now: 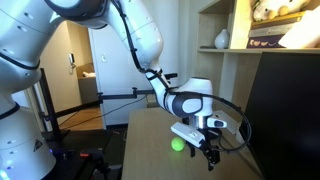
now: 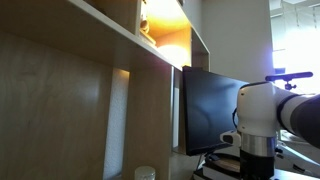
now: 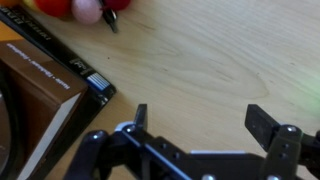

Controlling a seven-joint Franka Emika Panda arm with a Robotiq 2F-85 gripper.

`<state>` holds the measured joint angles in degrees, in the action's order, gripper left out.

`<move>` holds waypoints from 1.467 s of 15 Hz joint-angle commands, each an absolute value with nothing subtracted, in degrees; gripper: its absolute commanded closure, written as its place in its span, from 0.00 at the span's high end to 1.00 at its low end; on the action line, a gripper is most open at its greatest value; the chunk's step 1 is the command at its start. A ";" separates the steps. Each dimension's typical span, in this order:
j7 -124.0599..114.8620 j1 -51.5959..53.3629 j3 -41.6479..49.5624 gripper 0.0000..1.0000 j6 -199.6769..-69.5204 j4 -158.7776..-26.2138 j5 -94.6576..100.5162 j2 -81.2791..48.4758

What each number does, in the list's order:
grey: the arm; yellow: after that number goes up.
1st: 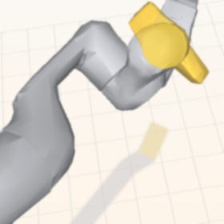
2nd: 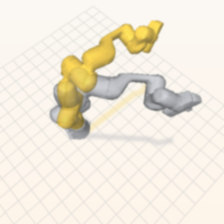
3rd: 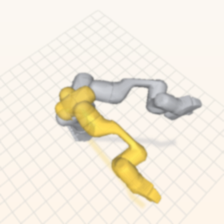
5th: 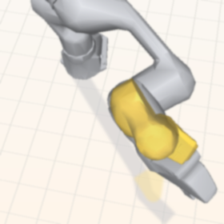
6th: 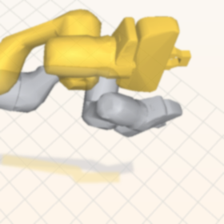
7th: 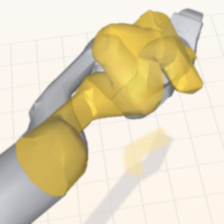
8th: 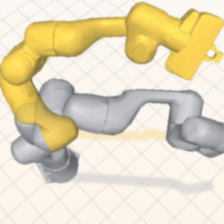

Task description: Move the golf ball to the left side of the table

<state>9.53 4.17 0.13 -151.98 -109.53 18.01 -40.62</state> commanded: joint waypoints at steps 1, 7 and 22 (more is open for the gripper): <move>11.58 2.58 -1.44 1.00 -151.12 -106.08 15.34 -42.51; 13.12 0.68 -2.32 1.00 -151.81 -105.78 12.59 -42.58; 10.68 3.03 1.53 1.00 -150.81 -105.24 13.89 -43.24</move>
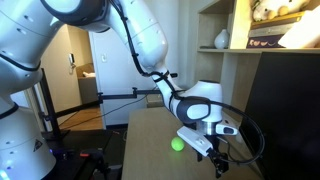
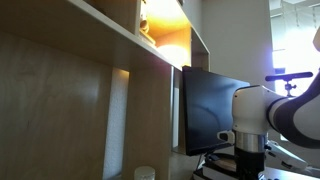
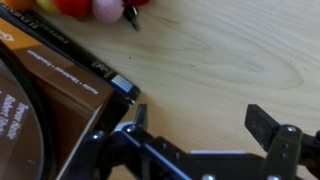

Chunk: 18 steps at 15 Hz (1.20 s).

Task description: Move the golf ball to the left side of the table

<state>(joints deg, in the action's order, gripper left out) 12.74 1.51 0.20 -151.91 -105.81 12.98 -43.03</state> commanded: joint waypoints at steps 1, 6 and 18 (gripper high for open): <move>10.81 3.19 1.61 1.00 -150.52 -105.00 13.95 -43.57; 10.08 7.15 2.08 1.00 -148.87 -103.70 15.97 -46.34; 5.38 21.24 4.57 1.00 -150.14 -105.60 31.38 -48.91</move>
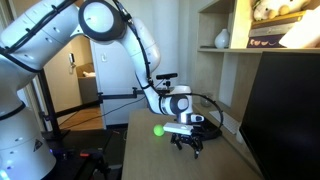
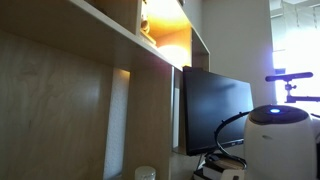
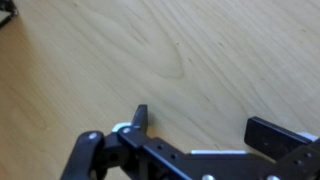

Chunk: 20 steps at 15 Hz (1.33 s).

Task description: Move the golf ball to the left side of the table

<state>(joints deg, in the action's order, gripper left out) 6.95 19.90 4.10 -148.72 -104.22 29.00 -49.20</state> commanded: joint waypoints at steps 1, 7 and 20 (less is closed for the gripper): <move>5.60 20.46 4.49 1.00 -150.52 -106.23 31.45 -48.06; 15.09 8.07 -0.77 1.00 -156.83 -114.31 26.31 -39.51; 26.65 -0.49 -8.56 1.00 -156.68 -124.97 19.16 -27.83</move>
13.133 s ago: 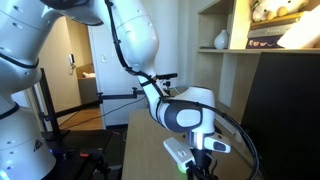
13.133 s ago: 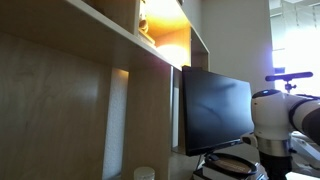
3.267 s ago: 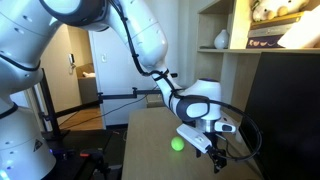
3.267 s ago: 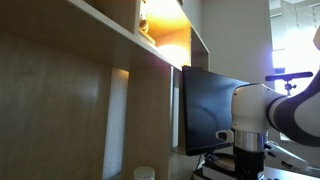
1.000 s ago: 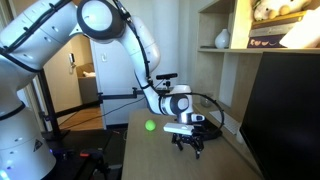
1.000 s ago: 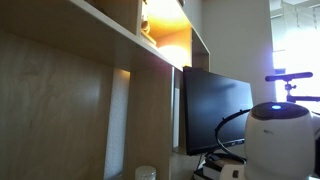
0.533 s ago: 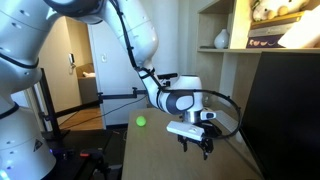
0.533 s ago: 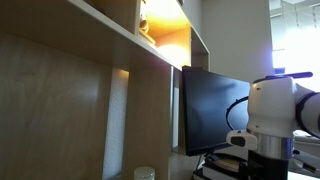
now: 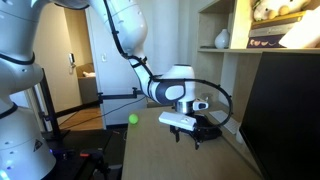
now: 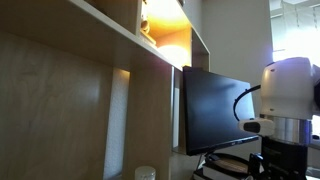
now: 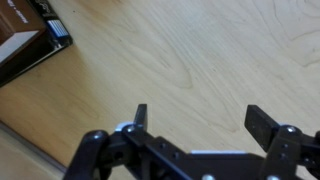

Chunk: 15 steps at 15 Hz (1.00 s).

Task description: Move the golf ball to the left side of the table

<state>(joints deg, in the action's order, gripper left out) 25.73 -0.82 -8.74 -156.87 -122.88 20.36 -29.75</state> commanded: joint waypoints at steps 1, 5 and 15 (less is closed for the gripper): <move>26.38 -0.33 -8.35 1.00 -156.68 -125.07 19.27 -27.85; 26.55 -0.41 -8.33 1.00 -156.56 -125.67 19.30 -27.71; 25.95 0.38 -7.82 1.00 -156.58 -126.13 20.10 -27.62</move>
